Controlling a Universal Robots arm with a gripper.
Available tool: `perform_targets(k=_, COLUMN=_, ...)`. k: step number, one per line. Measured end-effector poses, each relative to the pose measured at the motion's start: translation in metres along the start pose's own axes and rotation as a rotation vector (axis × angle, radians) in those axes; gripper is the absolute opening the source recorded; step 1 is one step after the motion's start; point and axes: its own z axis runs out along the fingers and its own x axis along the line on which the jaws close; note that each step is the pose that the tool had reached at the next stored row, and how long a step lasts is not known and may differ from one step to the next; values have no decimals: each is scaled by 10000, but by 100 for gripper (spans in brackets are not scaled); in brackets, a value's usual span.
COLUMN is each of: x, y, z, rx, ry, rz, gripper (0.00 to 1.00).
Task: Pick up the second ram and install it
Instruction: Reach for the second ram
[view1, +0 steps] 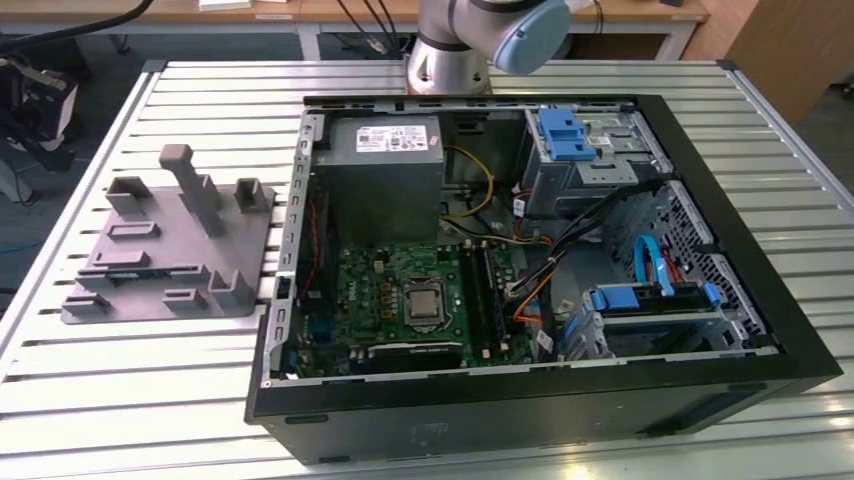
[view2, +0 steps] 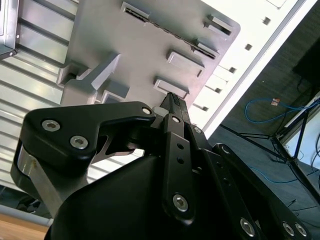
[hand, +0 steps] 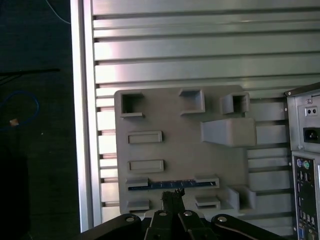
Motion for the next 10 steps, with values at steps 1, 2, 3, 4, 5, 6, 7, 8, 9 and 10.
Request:
perform_targets(k=1, x=8, y=-1, z=5, rx=0, ry=0, rz=0, gripper=10)
perform_targets(k=2, x=17, y=-3, z=9, rx=0, ry=1, rz=0, gripper=10)
perform_targets(k=3, x=25, y=-4, z=14, rx=0, ry=0, rz=0, gripper=10)
perform_targets(k=4, x=33, y=-5, z=19, rx=0, ry=0, rz=0, gripper=10)
perform_targets(k=5, x=40, y=-7, z=24, rx=-1, ry=-1, rz=0, gripper=10)
perform_targets(k=6, x=48, y=-8, z=28, rx=0, ry=0, rz=0, gripper=10)
perform_targets(k=7, x=56, y=-9, z=32, rx=0, ry=0, rz=0, gripper=10)
perform_targets(k=8, x=63, y=-10, z=35, rx=0, ry=0, rz=0, gripper=10)
perform_targets(k=9, x=71, y=-11, z=40, rx=0, ry=0, rz=0, gripper=10)
perform_targets(k=10, x=79, y=-13, z=44, rx=0, ry=0, rz=0, gripper=10)
